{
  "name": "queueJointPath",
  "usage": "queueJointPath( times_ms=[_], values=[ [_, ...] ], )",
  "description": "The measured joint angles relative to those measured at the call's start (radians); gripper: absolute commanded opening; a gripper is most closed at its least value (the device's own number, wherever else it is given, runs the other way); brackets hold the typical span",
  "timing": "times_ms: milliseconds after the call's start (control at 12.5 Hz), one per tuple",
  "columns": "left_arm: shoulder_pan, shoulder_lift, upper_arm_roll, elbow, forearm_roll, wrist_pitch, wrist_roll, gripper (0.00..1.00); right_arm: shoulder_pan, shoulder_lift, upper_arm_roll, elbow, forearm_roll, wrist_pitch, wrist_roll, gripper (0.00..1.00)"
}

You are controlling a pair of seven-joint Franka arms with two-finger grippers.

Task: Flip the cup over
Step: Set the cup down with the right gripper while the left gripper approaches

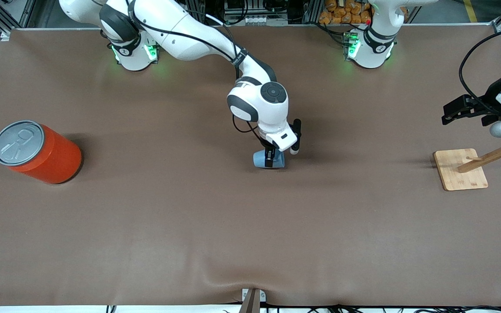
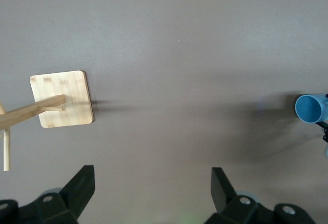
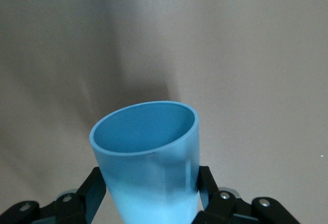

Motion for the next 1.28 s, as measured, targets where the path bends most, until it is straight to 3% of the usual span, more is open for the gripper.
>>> queueJointPath(
  times_ms=[80,160,559,1037,1277],
  values=[
    [0.002,0.01,0.0,-0.001,0.0,0.0,0.0,1.0,0.006,0.002,-0.001,0.0,0.0,-0.002,0.016,0.3],
    [0.008,0.032,0.002,-0.001,0.0,0.004,0.0,1.0,0.01,0.005,-0.002,0.0,0.0,-0.004,0.024,0.99],
    [0.05,0.183,0.004,-0.001,-0.018,0.077,-0.004,1.0,0.012,0.023,-0.008,0.001,-0.001,-0.004,0.031,1.0],
    [0.01,0.344,-0.026,-0.021,-0.266,0.071,-0.127,1.0,0.012,0.022,-0.01,0.018,-0.001,-0.017,0.031,1.0],
    [-0.013,0.372,-0.05,-0.149,-0.394,0.196,-0.134,1.0,0.012,-0.013,-0.003,0.055,-0.001,-0.156,0.031,1.0]
  ],
)
